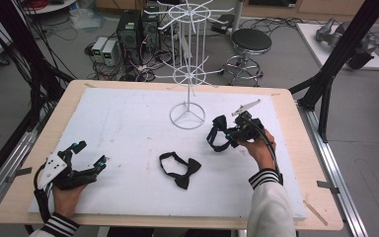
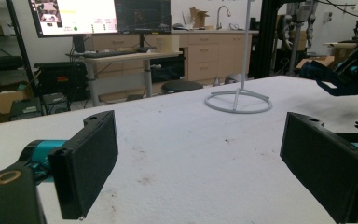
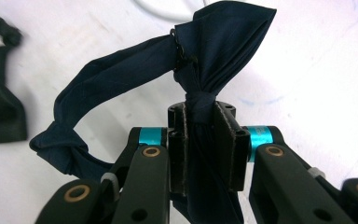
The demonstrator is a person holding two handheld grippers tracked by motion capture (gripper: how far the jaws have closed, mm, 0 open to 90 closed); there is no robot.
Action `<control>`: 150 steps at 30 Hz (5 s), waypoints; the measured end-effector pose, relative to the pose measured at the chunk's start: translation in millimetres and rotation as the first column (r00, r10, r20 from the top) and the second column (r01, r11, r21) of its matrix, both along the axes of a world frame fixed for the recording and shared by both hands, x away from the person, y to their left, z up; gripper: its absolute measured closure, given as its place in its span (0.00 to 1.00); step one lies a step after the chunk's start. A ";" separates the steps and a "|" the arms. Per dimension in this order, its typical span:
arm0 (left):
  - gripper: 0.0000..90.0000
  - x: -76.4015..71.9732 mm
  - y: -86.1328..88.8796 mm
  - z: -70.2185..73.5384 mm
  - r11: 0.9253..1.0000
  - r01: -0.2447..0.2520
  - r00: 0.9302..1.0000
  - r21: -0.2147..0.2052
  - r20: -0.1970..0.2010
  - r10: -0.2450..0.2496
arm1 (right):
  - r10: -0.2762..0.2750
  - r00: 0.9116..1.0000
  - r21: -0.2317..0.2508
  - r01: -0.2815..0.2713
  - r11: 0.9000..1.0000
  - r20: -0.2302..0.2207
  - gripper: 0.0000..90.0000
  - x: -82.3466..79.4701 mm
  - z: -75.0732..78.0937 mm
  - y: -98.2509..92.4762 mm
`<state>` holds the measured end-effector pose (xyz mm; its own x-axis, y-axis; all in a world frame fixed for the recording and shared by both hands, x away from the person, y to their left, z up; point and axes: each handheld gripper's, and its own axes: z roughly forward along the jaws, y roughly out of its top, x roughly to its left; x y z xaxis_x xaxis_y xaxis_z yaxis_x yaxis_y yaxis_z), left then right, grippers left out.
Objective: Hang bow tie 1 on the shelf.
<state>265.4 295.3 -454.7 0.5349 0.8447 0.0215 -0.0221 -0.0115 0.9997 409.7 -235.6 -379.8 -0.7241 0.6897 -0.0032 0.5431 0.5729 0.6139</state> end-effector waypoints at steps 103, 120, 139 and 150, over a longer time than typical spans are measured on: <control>0.13 1.0 0.6 0.2 1.000 0.009 1.000 -0.004 -0.007 -0.009 | -0.068 0.885 0.160 -0.007 0.987 0.461 0.85 -13.9 118.9 16.6; 0.13 0.9 0.7 0.1 1.000 0.013 1.000 -0.006 -0.004 -0.013 | -0.063 0.875 0.139 -0.005 0.990 0.480 0.84 12.8 130.5 34.1; 0.13 0.6 1.4 -0.1 1.000 0.018 1.000 -0.011 -0.002 -0.018 | -0.079 0.873 0.128 0.019 0.992 0.482 0.84 32.9 131.8 46.9; 0.13 0.7 1.2 -0.1 1.000 0.017 1.000 -0.008 -0.002 -0.017 | -0.082 0.865 0.118 0.027 0.993 0.495 0.82 35.9 129.1 51.7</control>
